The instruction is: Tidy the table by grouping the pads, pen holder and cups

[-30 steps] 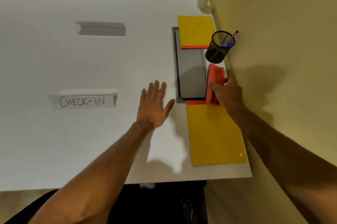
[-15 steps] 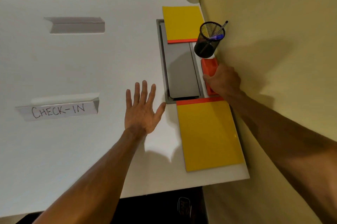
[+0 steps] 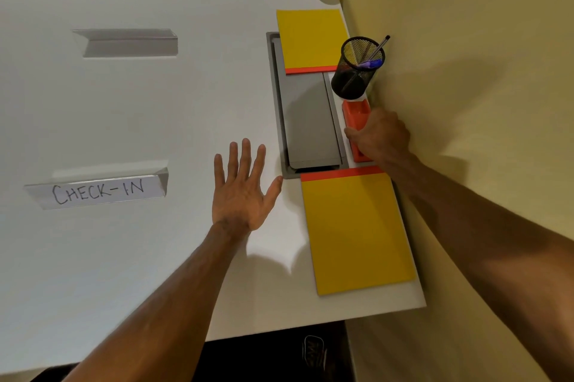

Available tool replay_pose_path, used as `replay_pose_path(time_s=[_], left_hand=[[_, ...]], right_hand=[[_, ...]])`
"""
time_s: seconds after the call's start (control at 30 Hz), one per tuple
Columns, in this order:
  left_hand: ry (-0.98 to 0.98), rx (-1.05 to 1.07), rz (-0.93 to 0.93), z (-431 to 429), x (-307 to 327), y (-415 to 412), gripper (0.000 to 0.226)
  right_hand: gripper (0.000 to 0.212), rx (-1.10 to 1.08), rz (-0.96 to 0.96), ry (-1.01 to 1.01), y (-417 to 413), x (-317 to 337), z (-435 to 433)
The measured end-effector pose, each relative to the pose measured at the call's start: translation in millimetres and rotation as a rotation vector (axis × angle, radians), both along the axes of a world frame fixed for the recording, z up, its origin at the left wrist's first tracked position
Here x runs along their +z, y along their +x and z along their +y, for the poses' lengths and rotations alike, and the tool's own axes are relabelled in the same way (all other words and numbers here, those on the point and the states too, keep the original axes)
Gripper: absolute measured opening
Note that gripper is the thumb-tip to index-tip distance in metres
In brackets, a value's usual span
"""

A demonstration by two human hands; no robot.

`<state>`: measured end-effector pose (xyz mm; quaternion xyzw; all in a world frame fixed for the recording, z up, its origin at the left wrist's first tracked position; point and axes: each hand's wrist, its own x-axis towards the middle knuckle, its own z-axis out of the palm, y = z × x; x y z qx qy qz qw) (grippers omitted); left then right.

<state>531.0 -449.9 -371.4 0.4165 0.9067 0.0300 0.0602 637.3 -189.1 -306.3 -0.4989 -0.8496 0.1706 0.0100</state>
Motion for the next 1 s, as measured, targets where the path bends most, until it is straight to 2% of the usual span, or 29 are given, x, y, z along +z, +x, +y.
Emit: replay_pose_path(time_s=[0.13,0.23,0.4,0.5,0.57,0.63,0.77,1.0], left_hand=[[-0.006,-0.003,-0.003,0,0,-1,0.078],[-0.054,-0.005,-0.023,1,2,-1,0.078],[-0.134,-0.07,-0.194,3,25,-11,0.076],[-0.011,-0.087,-0.111,-8,56,-8,0.072],[0.022,-0.087,-0.099,-19,80,-2,0.073],[0.013,-0.108,-0.086,-31,102,5,0.074],[-0.016,-0.122,-0.034,-58,139,15,0.073],[-0.077,-0.025,0.039,-119,208,40,0.074]], right_hand=[[0.07,0.029,-0.032,0.044,2,1,-1],[0.067,0.063,-0.044,0.154,7,8,-11],[0.051,0.219,0.099,0.273,17,34,-52],[0.044,0.284,0.118,0.206,23,57,-77],[0.049,0.328,0.13,0.099,28,73,-95],[0.056,0.36,0.151,0.022,33,88,-114],[0.057,0.408,0.163,0.025,42,114,-150],[0.072,0.531,0.055,-0.046,55,149,-214]])
